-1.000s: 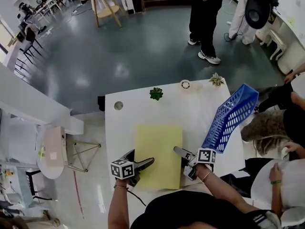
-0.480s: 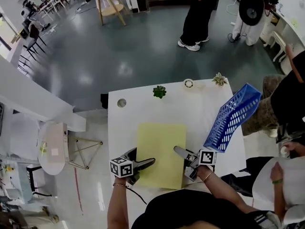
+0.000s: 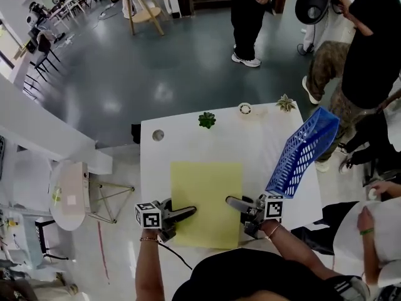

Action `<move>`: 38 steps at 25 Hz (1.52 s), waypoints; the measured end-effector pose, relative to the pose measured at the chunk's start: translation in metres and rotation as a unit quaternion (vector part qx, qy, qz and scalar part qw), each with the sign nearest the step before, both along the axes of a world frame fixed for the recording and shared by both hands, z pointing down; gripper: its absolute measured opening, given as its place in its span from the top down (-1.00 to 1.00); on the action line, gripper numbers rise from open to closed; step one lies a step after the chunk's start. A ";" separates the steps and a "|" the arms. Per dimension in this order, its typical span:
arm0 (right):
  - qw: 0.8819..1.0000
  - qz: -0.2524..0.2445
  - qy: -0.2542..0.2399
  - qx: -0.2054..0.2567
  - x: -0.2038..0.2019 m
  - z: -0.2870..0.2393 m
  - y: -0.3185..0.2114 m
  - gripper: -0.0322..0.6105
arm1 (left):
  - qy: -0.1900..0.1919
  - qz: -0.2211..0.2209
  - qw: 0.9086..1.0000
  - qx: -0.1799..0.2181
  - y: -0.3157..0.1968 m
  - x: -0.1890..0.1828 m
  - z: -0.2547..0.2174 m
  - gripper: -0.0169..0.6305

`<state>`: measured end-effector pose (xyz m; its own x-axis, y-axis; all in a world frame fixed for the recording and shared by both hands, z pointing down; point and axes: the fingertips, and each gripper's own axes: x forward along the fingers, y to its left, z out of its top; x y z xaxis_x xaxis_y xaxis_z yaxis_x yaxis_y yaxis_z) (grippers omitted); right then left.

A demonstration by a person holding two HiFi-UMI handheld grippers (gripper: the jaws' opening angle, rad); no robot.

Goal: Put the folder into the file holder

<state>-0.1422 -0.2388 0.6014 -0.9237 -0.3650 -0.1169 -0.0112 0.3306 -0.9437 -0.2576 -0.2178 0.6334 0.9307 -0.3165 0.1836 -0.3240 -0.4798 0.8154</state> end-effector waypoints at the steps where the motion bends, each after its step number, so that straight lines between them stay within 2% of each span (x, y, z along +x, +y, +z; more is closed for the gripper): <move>1: 1.000 -0.004 -0.004 0.008 -0.001 -0.004 0.002 0.38 | 0.012 0.020 1.000 0.001 0.006 0.004 -0.007 -0.13; 4: 1.000 -0.009 -0.010 0.028 -0.001 -0.011 0.005 0.37 | 0.031 0.043 0.998 0.016 0.014 0.006 -0.019 -0.13; 6: 0.999 -0.011 -0.014 0.041 0.000 -0.015 0.007 0.36 | 0.046 0.041 0.998 0.025 0.018 0.003 -0.030 0.19; 9: 0.998 -0.017 -0.023 0.063 0.001 -0.025 0.012 0.34 | 0.068 0.040 0.996 0.051 0.027 0.002 -0.056 0.39; 15: 0.990 -0.044 -0.054 0.123 0.000 -0.055 0.037 0.19 | 0.086 0.049 0.988 0.121 0.057 0.000 -0.087 0.50; 18: 0.990 -0.024 -0.061 0.129 0.013 -0.062 0.040 0.18 | 0.088 0.034 0.986 0.138 0.063 -0.007 -0.094 0.50; 20: 0.990 -0.003 -0.043 0.133 0.023 -0.061 0.038 0.18 | 0.087 0.011 0.985 0.147 0.061 -0.016 -0.099 0.50; 23: 0.989 0.025 0.011 0.143 0.034 -0.055 0.045 0.22 | 0.074 -0.028 0.982 0.170 0.063 -0.032 -0.110 0.50; 24: 0.987 0.033 0.034 0.150 0.038 -0.052 0.048 0.33 | 0.069 -0.042 0.980 0.182 0.062 -0.036 -0.116 0.50; 26: 0.982 0.048 0.078 0.163 0.044 -0.045 0.056 0.68 | 0.063 -0.071 0.973 0.210 0.058 -0.042 -0.131 0.50; 28: 0.976 0.069 0.115 0.169 0.052 -0.039 0.064 0.89 | 0.060 -0.099 0.964 0.239 0.053 -0.043 -0.150 0.50; 33: 0.960 0.122 0.179 0.175 0.072 -0.032 0.090 0.91 | 0.025 -0.149 0.943 0.295 0.045 -0.017 -0.193 0.50; 38: 0.952 0.162 0.205 0.162 0.098 -0.028 0.108 0.91 | -0.004 -0.164 0.929 0.331 0.042 0.028 -0.218 0.50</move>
